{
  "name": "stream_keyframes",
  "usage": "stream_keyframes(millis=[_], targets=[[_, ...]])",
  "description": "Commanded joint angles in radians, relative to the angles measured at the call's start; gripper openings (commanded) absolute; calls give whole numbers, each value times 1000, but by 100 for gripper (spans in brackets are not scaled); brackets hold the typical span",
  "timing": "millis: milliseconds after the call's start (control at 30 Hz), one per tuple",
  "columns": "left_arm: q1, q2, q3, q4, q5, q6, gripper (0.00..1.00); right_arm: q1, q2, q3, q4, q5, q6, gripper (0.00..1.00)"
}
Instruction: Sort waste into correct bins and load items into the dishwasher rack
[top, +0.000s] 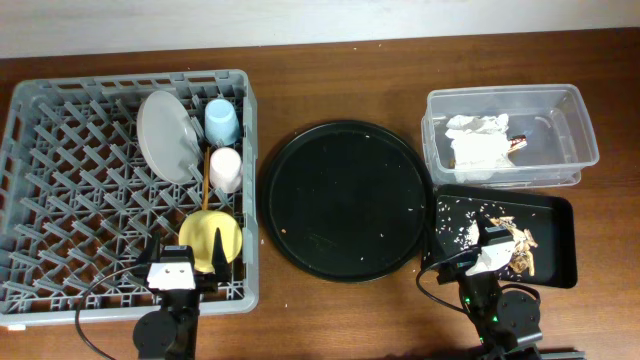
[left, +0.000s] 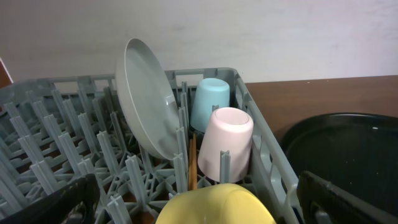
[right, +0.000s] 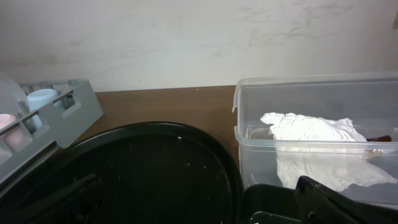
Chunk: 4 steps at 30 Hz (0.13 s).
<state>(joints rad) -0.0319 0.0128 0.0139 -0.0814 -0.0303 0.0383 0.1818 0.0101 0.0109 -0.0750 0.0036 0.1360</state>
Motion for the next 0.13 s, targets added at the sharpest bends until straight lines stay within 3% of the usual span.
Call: stream_keyframes(millis=[0, 100], targets=[[5, -8, -5, -2, 15, 16, 99, -7, -6, -5, -6, 12, 11, 99], [5, -8, -5, -2, 15, 16, 100, -7, -6, -5, -6, 12, 11, 99]])
